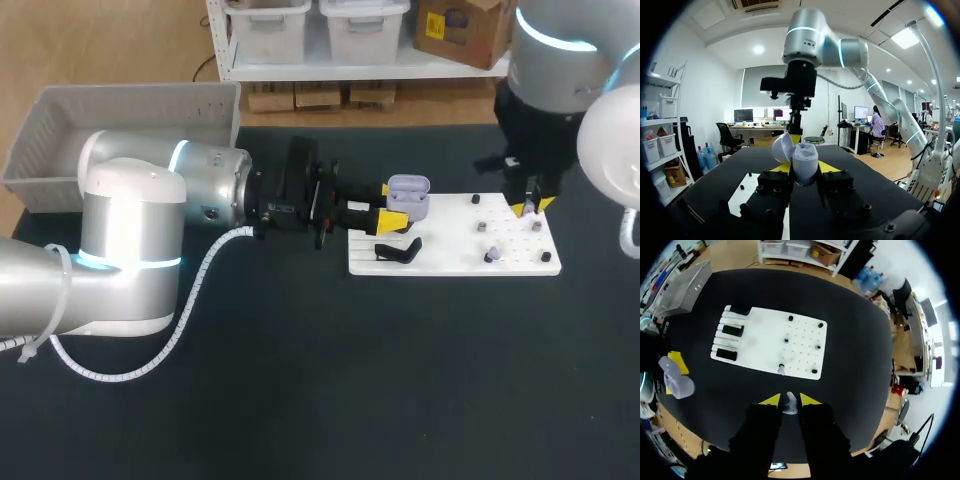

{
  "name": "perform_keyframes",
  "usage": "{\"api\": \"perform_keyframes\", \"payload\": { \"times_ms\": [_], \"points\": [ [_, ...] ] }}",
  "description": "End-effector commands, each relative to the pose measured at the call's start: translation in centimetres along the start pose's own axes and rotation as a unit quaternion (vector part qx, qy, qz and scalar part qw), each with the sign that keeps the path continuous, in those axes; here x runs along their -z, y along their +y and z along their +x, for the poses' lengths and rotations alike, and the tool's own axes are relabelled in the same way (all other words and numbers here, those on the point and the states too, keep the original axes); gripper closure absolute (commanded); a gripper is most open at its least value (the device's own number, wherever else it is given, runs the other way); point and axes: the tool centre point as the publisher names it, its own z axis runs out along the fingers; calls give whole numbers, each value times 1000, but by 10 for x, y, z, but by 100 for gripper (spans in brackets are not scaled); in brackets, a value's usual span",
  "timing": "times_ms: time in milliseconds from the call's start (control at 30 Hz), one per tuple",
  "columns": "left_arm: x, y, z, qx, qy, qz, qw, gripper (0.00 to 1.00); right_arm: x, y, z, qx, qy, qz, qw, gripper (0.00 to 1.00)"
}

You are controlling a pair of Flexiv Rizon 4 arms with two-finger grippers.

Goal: Pick up each earbud case from the left stands, insert the matching earbuds, close the lid, and place the case in the box.

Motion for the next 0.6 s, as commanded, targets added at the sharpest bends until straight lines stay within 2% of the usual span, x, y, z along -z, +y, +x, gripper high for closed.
{"api": "perform_keyframes", "payload": {
  "times_ms": [33,167,333,600],
  "points": [
    [0,0,0,0,0,-1,1000,100,29,14,11,-67,3,28,997,100],
    [0,0,0,0,0,-1,1000,100,42,25,13,-101,24,36,994,100],
    [0,0,0,0,0,-1,1000,100,53,30,16,-135,23,12,990,100],
    [-2,-1,2,-2,-1,0,1000,100,68,37,18,-129,30,0,991,100]
  ]
}}
